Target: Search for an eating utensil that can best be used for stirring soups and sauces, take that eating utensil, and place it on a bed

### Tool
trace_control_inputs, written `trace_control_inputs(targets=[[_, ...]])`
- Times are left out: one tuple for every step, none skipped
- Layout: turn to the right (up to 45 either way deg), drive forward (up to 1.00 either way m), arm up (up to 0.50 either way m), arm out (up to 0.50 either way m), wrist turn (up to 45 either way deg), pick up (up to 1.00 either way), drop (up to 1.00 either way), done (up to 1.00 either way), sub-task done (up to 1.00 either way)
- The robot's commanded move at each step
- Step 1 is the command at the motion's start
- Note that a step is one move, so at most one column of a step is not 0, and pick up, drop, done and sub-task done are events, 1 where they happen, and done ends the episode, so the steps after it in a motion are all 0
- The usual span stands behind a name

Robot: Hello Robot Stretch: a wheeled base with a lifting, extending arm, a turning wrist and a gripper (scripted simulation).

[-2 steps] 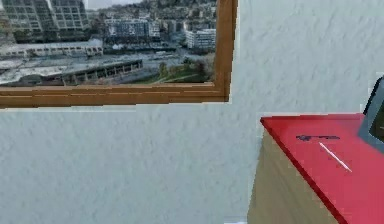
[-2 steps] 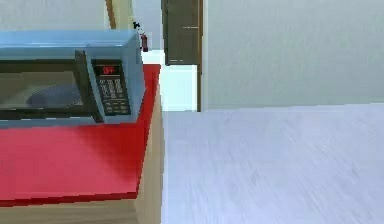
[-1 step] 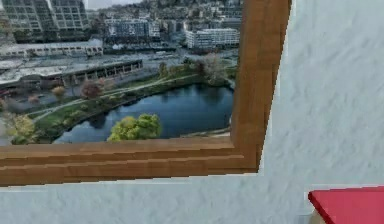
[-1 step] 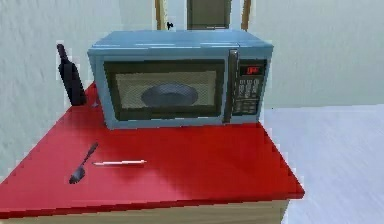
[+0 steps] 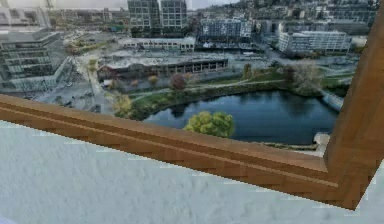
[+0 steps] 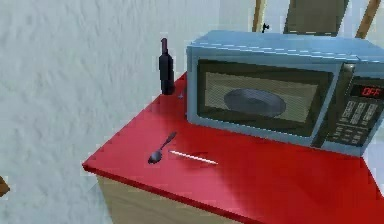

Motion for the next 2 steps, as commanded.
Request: trace_control_inputs(targets=[[-3.0, 0.0, 0.0, 0.0, 0.0, 0.0, 0.0, 0.0, 0.0], [45.0, 0.0, 0.0, 0.0, 0.0, 0.0, 0.0, 0.0, 0.0]])
